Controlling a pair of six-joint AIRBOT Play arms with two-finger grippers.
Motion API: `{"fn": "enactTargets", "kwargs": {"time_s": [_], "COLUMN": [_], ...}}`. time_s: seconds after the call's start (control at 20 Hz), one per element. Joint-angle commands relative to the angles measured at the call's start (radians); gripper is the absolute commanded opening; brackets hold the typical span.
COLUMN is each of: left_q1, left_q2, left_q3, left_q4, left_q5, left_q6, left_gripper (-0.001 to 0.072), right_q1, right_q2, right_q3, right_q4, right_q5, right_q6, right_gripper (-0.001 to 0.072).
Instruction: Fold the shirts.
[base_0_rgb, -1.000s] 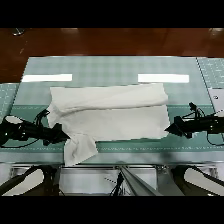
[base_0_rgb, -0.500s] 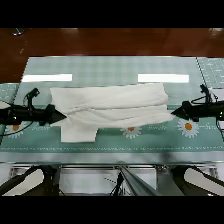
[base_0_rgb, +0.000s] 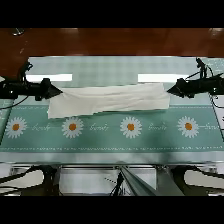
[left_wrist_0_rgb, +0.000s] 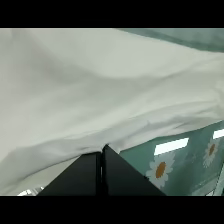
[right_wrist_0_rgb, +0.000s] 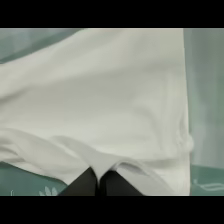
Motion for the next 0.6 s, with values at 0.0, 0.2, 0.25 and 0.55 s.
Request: {"fn": "enactTargets", "kwargs": {"time_s": [0.0,0.2,0.25,0.55], "left_q1": [-0.014,-0.016,-0.016,-0.033], "left_q2": [-0.105,-0.203,-0.225,-0.329], "left_q3": [0.122,0.215,0.238,0.337], "left_q4": [0.046,0.046,0.046,0.054], "left_q5": [0.003,0.006,0.006,-0.011], "left_q6": [-0.061,-0.06,-0.058,-0.039], "left_gripper": [0.0025,0.0025,0.0026,0.0026], "right_q1": [0.025,0.026,0.026,0.063], "right_q2": [-0.087,-0.141,-0.148,-0.164], "right_q3": [0.087,0.122,0.122,0.122], "right_q4": [0.006,0.015,0.019,0.023], "right_q5": [-0.031,-0.029,-0.029,-0.077], "right_q6": [0.039,0.039,0.038,0.024], "right_gripper": [0.0017,0.0017,0.0017,0.0017]}}
